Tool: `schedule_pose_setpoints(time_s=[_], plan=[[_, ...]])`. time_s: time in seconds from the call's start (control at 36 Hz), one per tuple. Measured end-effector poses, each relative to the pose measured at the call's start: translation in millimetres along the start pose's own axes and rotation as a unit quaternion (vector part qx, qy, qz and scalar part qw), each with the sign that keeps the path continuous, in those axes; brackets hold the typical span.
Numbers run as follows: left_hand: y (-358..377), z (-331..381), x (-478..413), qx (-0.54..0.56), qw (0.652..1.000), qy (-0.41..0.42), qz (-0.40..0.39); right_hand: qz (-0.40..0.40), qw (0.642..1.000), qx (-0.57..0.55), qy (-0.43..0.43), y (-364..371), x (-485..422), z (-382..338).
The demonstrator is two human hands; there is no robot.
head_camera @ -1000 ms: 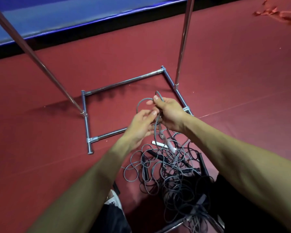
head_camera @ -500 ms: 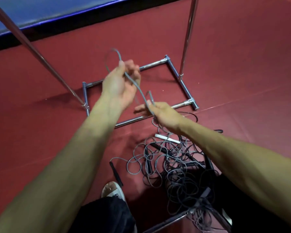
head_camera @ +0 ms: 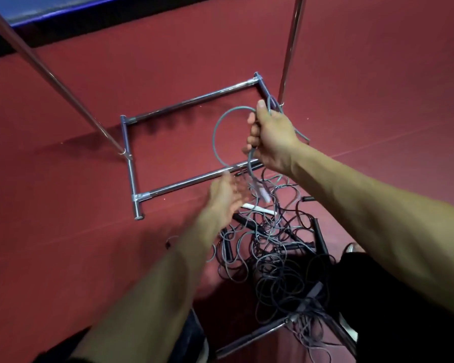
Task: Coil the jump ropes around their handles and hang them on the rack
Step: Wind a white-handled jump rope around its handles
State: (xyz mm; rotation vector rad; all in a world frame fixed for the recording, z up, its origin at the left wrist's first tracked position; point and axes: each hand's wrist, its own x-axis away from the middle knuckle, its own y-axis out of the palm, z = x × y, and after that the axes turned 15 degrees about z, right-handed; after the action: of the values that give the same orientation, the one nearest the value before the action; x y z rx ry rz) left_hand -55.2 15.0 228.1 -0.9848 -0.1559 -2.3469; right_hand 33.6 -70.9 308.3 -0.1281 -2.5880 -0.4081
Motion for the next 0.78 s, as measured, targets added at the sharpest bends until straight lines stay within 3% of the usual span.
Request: schedule_pose_setpoints(time_s=[0.11, 0.19, 0.28, 0.44, 0.78], plan=[[3.2, -56.8, -43.8, -0.24, 0.964, 0.117, 0.014, 0.031, 0.996, 0.068, -0.057, -10.6, -25.3, 14.2], [14.7, -70.1, -58.9, -0.286, 0.94, 0.185, 0.002, 0.048, 0.995, 0.071, -0.06, -26.5, -50.6, 37.8], [31.3, -79.2, -73.1, -0.347, 0.904, 0.243, -0.058, 0.1, 0.99, 0.08, -0.06, -43.4, -78.5, 61.2], [71.7, -101.4, -115.1, -0.387, 0.881, 0.25, -0.105, 0.131, 0.989, 0.059, -0.024, -69.3, -123.2, 90.0], [82.8, -146.1, -168.8, -0.548, 0.731, 0.38, -0.141, 0.135, 0.985, -0.06, 0.085, -103.9, -153.6, 115.1]])
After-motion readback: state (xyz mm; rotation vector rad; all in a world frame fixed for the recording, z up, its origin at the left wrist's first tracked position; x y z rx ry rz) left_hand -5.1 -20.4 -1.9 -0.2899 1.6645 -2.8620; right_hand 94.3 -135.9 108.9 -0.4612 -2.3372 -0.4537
